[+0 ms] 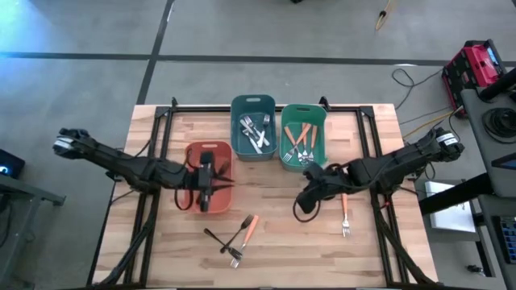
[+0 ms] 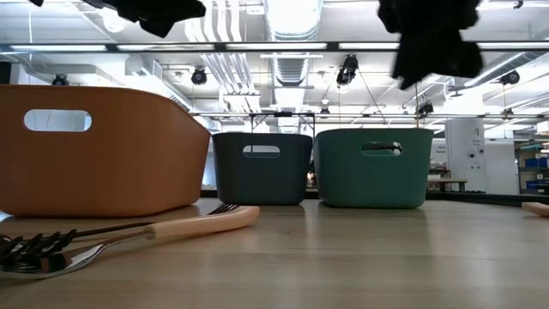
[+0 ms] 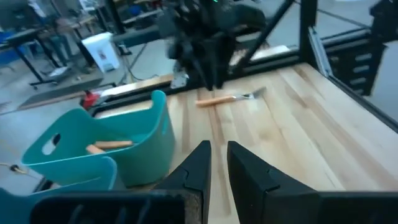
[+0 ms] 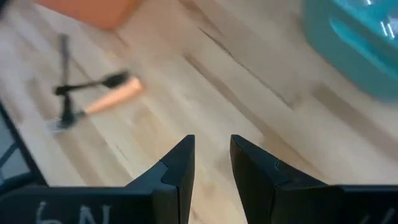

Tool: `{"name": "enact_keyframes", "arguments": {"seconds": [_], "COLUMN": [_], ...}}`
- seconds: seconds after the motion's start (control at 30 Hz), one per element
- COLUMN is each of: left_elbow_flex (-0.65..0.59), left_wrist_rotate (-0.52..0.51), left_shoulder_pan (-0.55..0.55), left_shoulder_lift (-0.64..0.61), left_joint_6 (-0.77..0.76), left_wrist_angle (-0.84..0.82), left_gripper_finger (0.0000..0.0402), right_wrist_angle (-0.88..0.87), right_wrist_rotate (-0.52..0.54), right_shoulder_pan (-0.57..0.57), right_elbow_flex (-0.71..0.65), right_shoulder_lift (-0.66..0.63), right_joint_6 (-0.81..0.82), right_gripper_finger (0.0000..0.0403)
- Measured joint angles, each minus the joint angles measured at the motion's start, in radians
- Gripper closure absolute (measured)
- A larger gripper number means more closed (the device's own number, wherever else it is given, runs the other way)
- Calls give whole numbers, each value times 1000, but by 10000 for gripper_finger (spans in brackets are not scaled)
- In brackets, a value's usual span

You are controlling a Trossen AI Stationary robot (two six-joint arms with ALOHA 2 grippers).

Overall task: Sort silverware by color (type)
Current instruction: Put the orange fork into the green bin

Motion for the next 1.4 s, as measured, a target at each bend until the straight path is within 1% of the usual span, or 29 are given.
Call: {"name": "enact_keyframes", "arguments": {"seconds": [0.13,0.27,0.43,0.57,0.77,0.87,0.97,1.13,1.27,1.4], "left_elbow_flex": [-14,-7,7,13,13,13,14,14,14,14], "left_wrist_rotate": [0,0,0,0,-5,-25,-26,-26,-26,-26], "left_shoulder_pan": [30,47,49,49,49,49,49,49,49,49], "left_shoulder_lift": [-20,-19,-13,-13,-14,-14,-14,-14,-14,-14], "left_joint_6": [-5,-7,-4,-6,-40,-69,-78,-88,-88,-86], "left_wrist_angle": [19,17,17,18,23,27,28,28,28,27], "left_gripper_finger": [366,366,366,366,366,366,366,366,366,366], "right_wrist_angle": [-119,-207,-253,-286,-310,-379,-423,-413,-378,-314], "right_wrist_rotate": [-29,-30,-38,-95,-203,-236,-256,-284,-298,-285], "right_shoulder_pan": [17,41,63,75,92,92,92,91,91,91], "right_elbow_flex": [0,-1,-8,-29,-102,-156,-217,-304,-336,-355], "right_shoulder_lift": [0,1,1,1,1,1,1,-2,-2,-2], "right_joint_6": [129,209,266,317,398,466,478,493,510,517], "right_gripper_finger": [310,310,310,310,310,310,310,308,286,243]}}
